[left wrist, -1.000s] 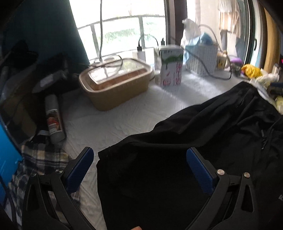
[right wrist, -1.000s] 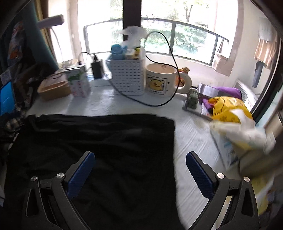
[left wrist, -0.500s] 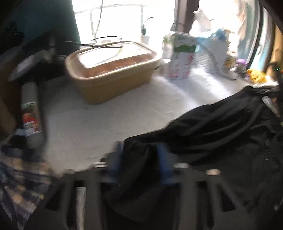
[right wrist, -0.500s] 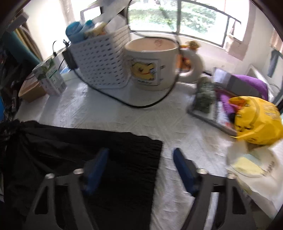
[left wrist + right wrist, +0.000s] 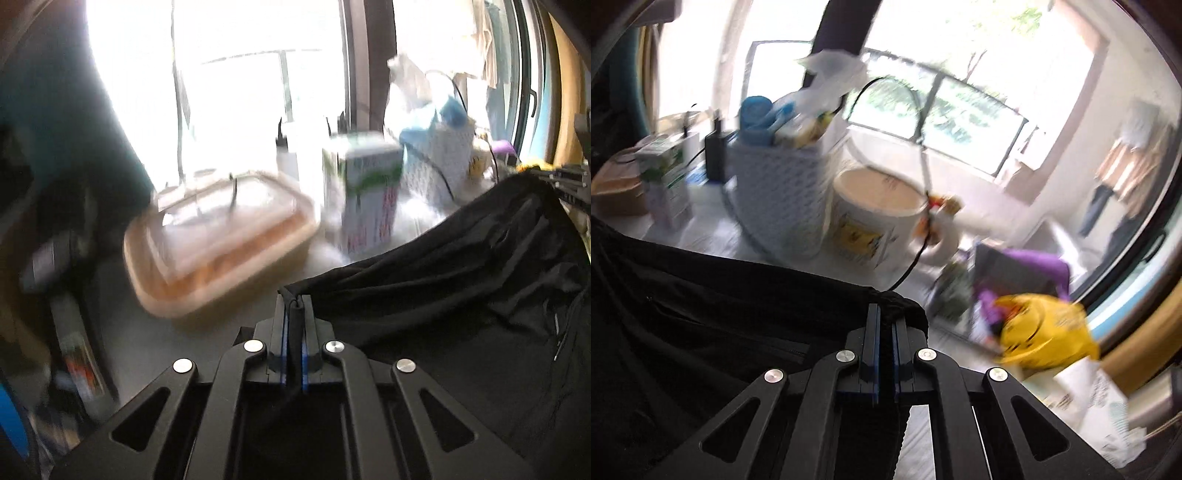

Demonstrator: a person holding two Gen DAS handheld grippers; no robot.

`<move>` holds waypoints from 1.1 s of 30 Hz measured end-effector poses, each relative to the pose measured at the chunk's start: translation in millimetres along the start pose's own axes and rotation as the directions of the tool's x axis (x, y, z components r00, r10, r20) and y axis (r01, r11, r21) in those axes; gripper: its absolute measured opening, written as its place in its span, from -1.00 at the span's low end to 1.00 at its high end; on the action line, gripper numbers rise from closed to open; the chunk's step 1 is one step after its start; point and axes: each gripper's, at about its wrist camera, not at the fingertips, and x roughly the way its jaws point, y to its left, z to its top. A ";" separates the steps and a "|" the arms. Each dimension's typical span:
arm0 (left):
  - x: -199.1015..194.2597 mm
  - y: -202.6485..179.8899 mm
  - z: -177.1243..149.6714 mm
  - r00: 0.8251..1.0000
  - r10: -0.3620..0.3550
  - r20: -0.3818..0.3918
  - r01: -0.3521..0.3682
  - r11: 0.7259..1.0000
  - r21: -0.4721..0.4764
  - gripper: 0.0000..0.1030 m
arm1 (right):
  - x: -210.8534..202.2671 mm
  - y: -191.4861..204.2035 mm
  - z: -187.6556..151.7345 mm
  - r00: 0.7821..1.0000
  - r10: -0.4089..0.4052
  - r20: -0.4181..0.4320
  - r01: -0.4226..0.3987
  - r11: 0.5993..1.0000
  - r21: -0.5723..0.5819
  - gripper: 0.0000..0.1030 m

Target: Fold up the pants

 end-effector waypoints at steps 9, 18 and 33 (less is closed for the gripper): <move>15.3 -4.0 51.8 0.999 -0.011 0.038 0.010 1.000 0.005 -0.79 | 24.8 -22.2 13.4 0.983 -0.180 -0.014 0.181 0.982 0.049 -0.92; -48.0 3.7 14.8 0.997 -0.030 0.074 0.030 1.000 0.002 0.59 | -6.6 -13.6 5.5 0.994 -0.111 0.001 0.111 0.993 0.046 0.01; -107.3 -1.1 -148.2 0.954 -0.214 -0.210 0.163 0.958 -0.234 0.59 | -151.2 33.8 -59.4 0.992 0.110 0.066 -0.114 0.992 0.053 0.91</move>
